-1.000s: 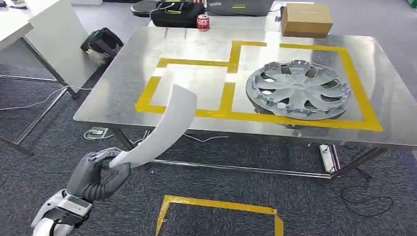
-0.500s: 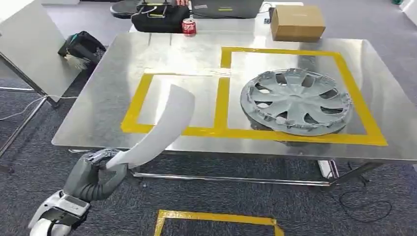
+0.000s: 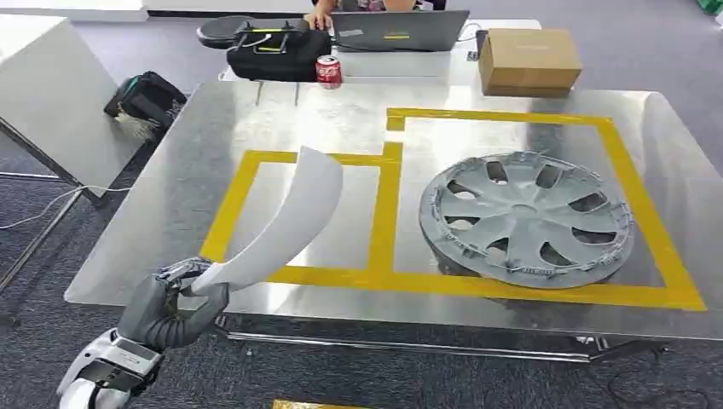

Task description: Take the parts from the cabinet and place them on the table.

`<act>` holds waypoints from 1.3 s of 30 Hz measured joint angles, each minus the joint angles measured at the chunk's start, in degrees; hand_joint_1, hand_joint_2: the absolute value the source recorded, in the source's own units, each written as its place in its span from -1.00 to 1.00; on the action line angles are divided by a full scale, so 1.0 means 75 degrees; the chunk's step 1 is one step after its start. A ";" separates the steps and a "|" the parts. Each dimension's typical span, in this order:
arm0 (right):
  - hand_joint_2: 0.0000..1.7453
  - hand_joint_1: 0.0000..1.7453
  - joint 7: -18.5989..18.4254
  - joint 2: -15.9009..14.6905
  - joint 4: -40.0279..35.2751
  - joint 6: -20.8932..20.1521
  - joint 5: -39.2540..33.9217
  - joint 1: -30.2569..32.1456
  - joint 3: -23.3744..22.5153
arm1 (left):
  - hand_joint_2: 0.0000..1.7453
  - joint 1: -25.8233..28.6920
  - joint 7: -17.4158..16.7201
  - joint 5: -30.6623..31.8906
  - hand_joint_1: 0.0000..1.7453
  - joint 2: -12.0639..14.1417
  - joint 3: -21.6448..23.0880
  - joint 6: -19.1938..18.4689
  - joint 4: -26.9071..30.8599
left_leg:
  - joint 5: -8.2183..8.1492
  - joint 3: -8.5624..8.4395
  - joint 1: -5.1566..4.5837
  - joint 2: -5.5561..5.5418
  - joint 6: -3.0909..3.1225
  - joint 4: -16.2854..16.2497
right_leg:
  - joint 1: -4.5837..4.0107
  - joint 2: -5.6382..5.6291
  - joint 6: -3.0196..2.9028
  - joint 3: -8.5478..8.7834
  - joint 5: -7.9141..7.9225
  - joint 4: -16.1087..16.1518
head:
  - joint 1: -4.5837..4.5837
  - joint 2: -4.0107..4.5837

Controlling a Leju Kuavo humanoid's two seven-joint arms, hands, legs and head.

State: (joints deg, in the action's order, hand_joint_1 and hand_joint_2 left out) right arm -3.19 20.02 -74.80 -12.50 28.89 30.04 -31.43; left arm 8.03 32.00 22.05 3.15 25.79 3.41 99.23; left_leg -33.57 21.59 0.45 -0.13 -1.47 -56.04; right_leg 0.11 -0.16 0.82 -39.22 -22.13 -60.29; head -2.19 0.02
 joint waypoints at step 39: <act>-1.00 -1.00 0.0070 0.0000 -0.0300 -0.0475 0.0918 -0.0050 0.0122 | 1.00 -0.2496 -0.3922 0.5539 1.00 0.0061 0.1229 0.0775 -0.2611 | 0.1029 0.1469 -0.0084 -0.0012 0.0182 -0.0159 | -0.0092 -0.0106 0.0093 0.0823 -0.0518 0.0287 | 0.0023 0.0000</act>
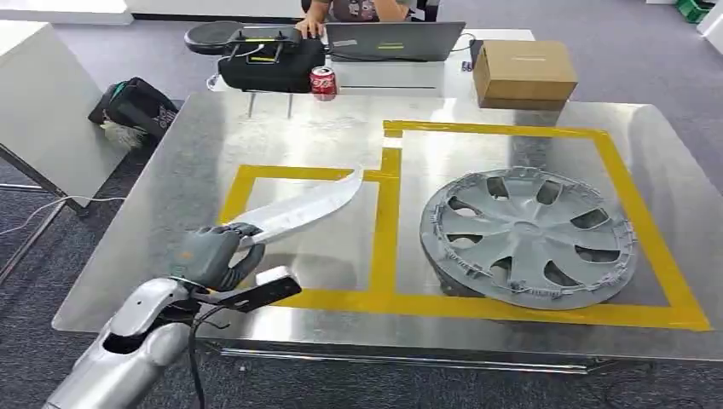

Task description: Take the parts from the cabinet and place them on the table.

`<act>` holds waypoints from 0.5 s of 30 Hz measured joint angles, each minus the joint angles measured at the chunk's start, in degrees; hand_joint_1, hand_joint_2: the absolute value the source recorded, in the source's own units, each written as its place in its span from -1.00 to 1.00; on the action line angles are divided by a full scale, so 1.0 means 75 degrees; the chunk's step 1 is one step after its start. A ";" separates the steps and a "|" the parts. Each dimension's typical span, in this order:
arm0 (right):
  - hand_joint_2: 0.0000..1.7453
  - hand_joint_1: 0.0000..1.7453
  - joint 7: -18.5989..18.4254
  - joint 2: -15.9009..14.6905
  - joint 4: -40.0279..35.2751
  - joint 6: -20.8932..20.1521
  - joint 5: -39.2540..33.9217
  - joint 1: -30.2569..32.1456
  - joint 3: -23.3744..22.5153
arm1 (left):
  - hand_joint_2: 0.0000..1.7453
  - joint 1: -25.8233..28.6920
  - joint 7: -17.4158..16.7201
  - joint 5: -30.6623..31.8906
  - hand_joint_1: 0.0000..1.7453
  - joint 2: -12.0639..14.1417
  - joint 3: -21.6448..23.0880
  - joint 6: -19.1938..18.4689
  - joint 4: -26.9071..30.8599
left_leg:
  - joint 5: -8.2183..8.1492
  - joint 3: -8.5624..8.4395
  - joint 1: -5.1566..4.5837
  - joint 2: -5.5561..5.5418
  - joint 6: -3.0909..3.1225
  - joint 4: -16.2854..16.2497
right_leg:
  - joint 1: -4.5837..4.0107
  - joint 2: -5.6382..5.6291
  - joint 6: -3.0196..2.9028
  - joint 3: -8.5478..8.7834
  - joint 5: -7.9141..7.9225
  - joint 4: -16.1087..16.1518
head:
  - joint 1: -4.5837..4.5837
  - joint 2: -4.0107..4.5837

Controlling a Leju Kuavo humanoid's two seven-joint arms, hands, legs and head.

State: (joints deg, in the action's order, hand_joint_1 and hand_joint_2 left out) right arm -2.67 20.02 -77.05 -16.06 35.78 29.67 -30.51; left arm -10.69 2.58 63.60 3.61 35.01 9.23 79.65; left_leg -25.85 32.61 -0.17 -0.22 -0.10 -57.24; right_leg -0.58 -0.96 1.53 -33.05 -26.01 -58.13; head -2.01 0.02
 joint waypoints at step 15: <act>-1.00 -1.00 0.0239 0.0000 0.0181 -0.0146 0.0312 -0.0204 -0.0187 | 1.00 -0.0517 -0.0234 0.0458 -1.00 -0.0158 0.0610 -0.0161 -0.0811 | 0.0001 0.0001 0.0000 0.0000 -0.0003 0.0000 | 0.0000 -0.0001 0.0000 0.0000 0.0000 -0.0002 | 0.0000 0.0000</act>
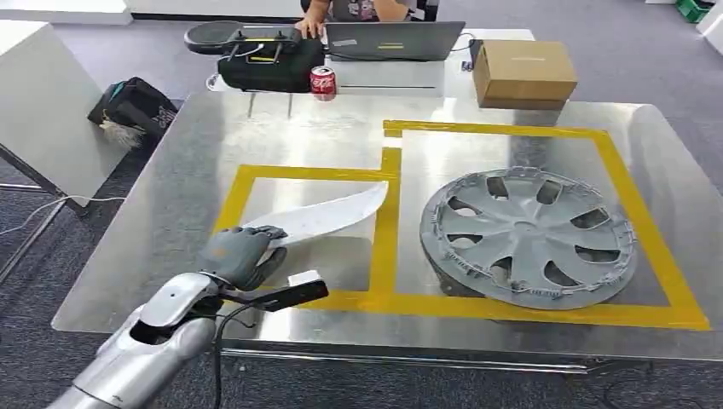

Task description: Take the parts from the cabinet and place them on the table.

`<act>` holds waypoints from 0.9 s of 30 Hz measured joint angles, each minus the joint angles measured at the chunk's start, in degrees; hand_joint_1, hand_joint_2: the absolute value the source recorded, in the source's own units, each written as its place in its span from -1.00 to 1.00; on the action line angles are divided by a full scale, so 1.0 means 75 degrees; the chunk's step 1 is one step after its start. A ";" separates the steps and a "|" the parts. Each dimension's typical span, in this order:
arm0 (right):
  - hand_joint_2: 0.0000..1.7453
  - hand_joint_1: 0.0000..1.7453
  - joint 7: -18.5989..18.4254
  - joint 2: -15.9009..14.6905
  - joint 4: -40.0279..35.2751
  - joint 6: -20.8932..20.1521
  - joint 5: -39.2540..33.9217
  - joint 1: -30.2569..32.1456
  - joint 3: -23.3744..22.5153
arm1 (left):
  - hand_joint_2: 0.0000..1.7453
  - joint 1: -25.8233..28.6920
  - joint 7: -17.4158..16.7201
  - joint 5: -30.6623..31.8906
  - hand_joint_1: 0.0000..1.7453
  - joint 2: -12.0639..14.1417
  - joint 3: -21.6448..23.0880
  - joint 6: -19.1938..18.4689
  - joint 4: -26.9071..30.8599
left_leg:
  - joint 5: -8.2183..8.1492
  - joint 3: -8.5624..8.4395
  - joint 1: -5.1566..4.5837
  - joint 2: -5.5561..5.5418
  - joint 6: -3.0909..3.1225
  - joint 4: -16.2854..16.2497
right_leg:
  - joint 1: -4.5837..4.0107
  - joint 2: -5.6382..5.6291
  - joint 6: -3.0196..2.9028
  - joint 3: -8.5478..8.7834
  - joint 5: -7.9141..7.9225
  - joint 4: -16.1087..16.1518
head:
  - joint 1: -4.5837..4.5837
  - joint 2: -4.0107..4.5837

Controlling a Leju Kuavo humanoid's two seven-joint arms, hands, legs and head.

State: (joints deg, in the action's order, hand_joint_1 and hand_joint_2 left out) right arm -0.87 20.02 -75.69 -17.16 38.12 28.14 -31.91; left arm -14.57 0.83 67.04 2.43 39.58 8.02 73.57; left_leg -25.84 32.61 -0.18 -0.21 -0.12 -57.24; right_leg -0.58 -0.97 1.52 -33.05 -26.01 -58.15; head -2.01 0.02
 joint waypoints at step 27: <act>-1.00 -1.00 -0.0874 0.0003 -0.0615 0.0426 -0.1140 0.0717 0.0335 | -1.00 0.1888 0.0875 -0.2828 -1.00 0.0189 -0.1221 0.0994 0.2314 | 0.0157 -0.0035 0.0062 0.0075 0.0195 0.0177 | 0.0174 0.0069 0.0347 -0.0874 -0.1258 -0.2324 | -0.0073 0.0000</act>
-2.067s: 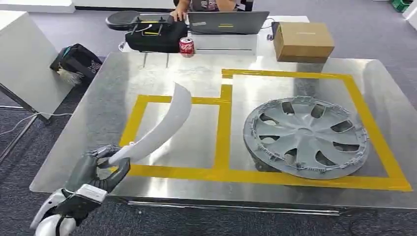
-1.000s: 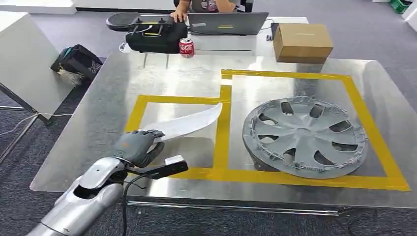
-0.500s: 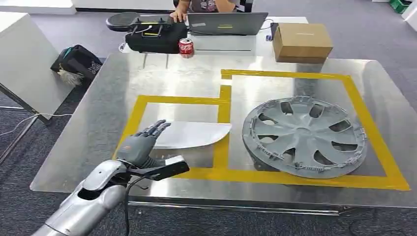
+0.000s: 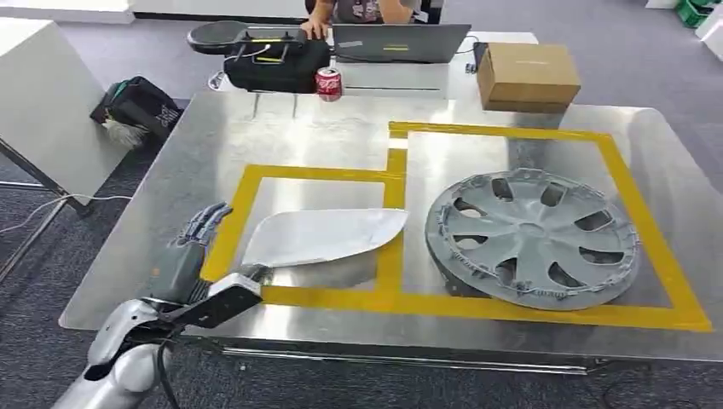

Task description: Take the parts from the cabinet and place them on the table.

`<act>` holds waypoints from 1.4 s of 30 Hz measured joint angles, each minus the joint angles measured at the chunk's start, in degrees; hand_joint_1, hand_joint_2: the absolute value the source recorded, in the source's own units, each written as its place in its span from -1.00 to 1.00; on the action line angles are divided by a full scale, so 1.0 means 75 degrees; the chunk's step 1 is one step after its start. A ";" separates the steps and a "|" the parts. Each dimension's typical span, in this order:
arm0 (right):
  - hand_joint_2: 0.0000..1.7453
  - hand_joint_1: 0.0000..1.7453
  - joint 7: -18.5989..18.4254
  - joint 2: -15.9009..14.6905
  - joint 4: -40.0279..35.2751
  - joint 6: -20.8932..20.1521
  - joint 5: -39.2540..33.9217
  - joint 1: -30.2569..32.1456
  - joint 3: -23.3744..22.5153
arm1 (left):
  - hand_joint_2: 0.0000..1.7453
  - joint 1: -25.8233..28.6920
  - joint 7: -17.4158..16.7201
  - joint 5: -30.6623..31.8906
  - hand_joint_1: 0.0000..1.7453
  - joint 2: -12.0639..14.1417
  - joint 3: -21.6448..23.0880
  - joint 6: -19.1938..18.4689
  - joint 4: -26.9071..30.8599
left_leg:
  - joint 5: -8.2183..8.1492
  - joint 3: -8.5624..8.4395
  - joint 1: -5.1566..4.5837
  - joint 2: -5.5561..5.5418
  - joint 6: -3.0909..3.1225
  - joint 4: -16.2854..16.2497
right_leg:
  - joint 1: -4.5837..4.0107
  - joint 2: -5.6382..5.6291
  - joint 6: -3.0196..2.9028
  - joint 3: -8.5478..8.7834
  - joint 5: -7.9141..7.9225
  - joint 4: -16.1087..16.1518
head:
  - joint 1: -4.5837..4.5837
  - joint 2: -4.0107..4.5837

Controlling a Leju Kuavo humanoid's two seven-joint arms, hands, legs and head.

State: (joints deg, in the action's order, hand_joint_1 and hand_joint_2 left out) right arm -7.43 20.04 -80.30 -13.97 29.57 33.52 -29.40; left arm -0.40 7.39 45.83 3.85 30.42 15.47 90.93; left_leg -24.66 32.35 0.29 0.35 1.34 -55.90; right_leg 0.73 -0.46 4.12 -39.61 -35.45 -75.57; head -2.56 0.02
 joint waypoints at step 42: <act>-1.00 -1.00 0.1979 -0.0003 -0.0623 0.0038 -0.2455 -0.0642 -0.0143 | -1.00 0.1430 0.1987 -0.9182 -1.00 -0.0688 -0.2687 -0.2020 -0.1754 | -0.0105 0.0619 -0.0018 -0.0292 -0.0419 -0.0360 | -0.0060 -0.0092 -0.0507 0.1736 0.0919 0.2816 | 0.0140 0.0000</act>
State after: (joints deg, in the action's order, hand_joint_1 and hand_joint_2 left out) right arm 7.41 20.02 -84.97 -13.68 11.16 28.71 -30.47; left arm 10.32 22.29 -23.04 -1.31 10.27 0.33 77.77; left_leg -25.46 36.99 0.15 -1.85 -1.80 -58.60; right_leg 0.27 -1.14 0.32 -26.59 -28.55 -54.46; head -1.51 0.02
